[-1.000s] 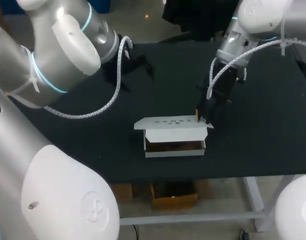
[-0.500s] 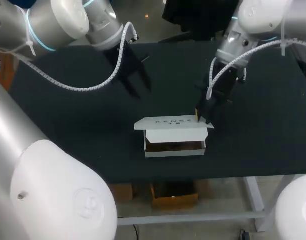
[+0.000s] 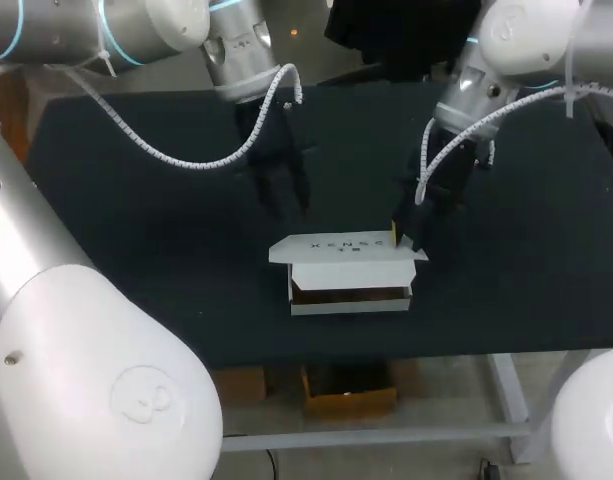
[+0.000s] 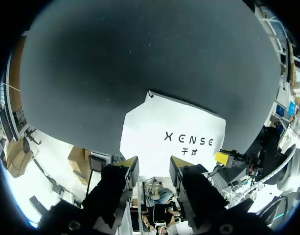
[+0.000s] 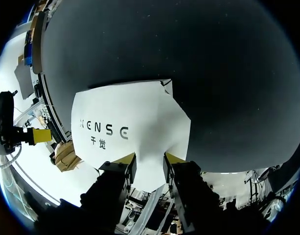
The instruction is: Assemble the packaging by folding the flat box into shape, placing the metal phone stand inside, and closing the box properly
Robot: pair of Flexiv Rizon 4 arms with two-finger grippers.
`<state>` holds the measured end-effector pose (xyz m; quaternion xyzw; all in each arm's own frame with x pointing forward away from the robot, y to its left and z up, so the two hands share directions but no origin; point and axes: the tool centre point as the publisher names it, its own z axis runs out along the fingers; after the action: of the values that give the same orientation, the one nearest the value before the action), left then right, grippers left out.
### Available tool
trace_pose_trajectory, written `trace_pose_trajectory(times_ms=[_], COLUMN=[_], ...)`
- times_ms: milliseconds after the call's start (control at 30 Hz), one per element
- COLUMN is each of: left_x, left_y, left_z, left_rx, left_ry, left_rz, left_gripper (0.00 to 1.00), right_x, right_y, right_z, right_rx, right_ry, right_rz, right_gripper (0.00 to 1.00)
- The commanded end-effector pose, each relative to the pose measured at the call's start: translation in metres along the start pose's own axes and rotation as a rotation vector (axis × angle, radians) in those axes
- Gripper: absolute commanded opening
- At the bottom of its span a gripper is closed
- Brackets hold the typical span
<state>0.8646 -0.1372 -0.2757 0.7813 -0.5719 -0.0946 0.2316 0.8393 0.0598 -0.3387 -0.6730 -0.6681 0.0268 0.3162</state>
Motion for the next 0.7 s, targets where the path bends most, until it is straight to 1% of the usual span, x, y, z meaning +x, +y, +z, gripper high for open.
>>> trace_pose_trajectory(times_ms=[33, 100, 133, 167, 300, 400, 533, 700], left_x=[0.003, 0.003, 0.003, 0.002, -0.002, -0.006, -0.011, -0.015], left_y=[-0.001, 0.000, 0.002, 0.003, 0.005, 0.004, 0.005, 0.006], left_z=[0.002, 0.004, 0.006, 0.007, 0.016, 0.022, 0.030, 0.040], left_rx=[0.020, 0.036, 0.056, 0.053, 0.099, 0.101, 0.105, 0.113], left_ry=[-0.162, -0.160, -0.158, -0.157, -0.137, -0.116, -0.083, -0.059], left_rz=[0.041, 0.054, 0.073, 0.074, 0.104, 0.122, 0.142, 0.162], left_gripper=[0.40, 0.42, 0.41, 0.40, 0.42, 0.42, 0.39, 0.41], right_x=[-0.002, -0.002, -0.002, -0.002, -0.002, -0.001, -0.001, 0.000], right_y=[0.000, -0.001, -0.001, -0.001, -0.002, -0.002, -0.001, -0.002], right_z=[0.001, 0.000, 0.000, 0.000, 0.000, 0.000, 0.000, 0.000], right_rx=[0.000, -0.001, -0.003, -0.004, -0.006, -0.006, -0.006, -0.008], right_ry=[0.002, 0.003, 0.002, 0.002, 0.002, 0.001, -0.001, -0.001], right_rz=[-0.001, 0.000, 0.000, 0.001, 0.001, -0.002, -0.004, -0.004], right_gripper=[0.33, 0.33, 0.33, 0.33, 0.33, 0.33, 0.34, 0.34])
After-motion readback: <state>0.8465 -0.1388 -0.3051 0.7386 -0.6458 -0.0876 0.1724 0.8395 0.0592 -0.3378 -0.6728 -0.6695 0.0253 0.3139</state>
